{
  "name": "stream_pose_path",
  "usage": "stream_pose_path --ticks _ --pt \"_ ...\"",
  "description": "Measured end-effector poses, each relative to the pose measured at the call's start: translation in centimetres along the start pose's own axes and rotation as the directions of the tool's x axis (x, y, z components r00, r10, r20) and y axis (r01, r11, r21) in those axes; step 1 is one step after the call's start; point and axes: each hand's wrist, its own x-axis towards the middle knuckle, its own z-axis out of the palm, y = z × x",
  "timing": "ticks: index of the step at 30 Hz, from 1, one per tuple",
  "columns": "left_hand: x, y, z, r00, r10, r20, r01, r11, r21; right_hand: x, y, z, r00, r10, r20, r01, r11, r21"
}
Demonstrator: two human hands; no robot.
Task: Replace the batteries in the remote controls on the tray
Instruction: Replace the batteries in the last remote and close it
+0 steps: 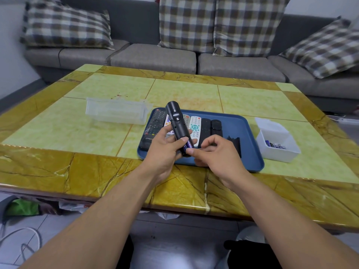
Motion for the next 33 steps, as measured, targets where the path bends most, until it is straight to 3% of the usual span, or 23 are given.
stream_pose_path --ticks 8,13,15,17,19,25,27,31,33 --pt "0.0 -0.2 0.0 0.993 -0.036 0.108 0.035 0.999 0.016 0.4 0.2 -0.3 0.993 0.111 0.028 -0.112 0.993 0.033" --pt "0.2 -0.7 0.0 0.994 -0.108 -0.013 0.107 0.994 -0.009 0.4 0.5 -0.6 0.994 0.064 0.085 -0.056 0.993 -0.099" --pt "0.4 -0.9 0.0 0.989 -0.118 -0.087 0.117 0.993 -0.016 1.1 0.5 -1.6 1.0 0.01 -0.004 -0.011 0.968 -0.252" --pt "0.6 -0.9 -0.2 0.985 -0.122 -0.124 0.12 0.993 -0.023 2.5 0.7 -3.5 0.97 -0.153 -0.19 0.036 0.861 -0.508" --pt "0.7 -0.8 -0.4 0.984 -0.124 -0.132 0.12 0.992 -0.037 3.6 1.4 -5.4 0.93 -0.255 -0.266 0.005 0.732 -0.682" --pt "0.7 -0.7 -0.1 0.984 -0.128 -0.122 0.124 0.991 -0.043 4.7 4.3 -6.9 0.978 -0.08 -0.193 -0.16 0.309 -0.938" --pt "0.7 -0.7 -0.3 0.983 -0.133 -0.125 0.128 0.991 -0.048 4.8 4.4 -7.0 0.977 -0.058 -0.205 -0.176 0.322 -0.93" --pt "0.8 -0.7 -0.2 0.981 -0.138 -0.137 0.131 0.99 -0.057 4.7 3.5 -7.8 0.96 -0.033 -0.278 -0.231 0.471 -0.852" --pt "0.9 -0.7 -0.2 0.978 -0.145 -0.149 0.136 0.989 -0.066 4.1 2.2 -8.1 0.945 -0.104 -0.308 -0.205 0.547 -0.812"
